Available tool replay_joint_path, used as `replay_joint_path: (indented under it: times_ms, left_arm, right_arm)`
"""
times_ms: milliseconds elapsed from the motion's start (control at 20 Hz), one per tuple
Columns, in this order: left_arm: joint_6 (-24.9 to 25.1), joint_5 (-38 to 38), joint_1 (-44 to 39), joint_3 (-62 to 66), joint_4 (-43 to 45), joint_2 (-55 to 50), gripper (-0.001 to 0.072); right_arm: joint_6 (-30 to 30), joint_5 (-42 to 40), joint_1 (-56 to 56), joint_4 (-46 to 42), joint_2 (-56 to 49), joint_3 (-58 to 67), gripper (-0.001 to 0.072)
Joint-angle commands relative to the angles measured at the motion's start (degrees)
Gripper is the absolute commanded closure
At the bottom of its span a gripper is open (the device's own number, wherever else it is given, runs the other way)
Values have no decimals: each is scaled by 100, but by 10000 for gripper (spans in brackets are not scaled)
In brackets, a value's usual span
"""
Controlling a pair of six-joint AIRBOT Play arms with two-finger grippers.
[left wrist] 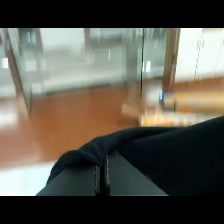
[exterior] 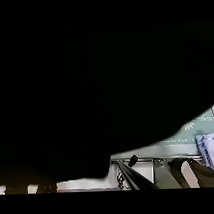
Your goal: Fold the shirts.
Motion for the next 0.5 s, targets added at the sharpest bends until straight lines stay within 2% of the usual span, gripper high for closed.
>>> replay_joint_path:
  times_ms: [0,150,250,350,450]
  left_arm:
    - [-203,-1220,4,-109,278,7,683]
    - [-251,-1777,4,-708,271,9,683]
    - [-251,-1954,4,-1349,251,9,683]
    - [-247,-1860,4,-2120,251,4,683]
    - [-245,-1259,2,-3062,249,4,683]
  right_arm:
    - [177,1357,0,-365,0,17,680]
    - [219,2184,417,-831,-302,13,680]
    - [319,2354,933,-1331,-634,-131,680]
    - [293,2308,1401,-1716,-1067,-531,680]
    - [146,1958,1650,-1884,-1624,-977,680]
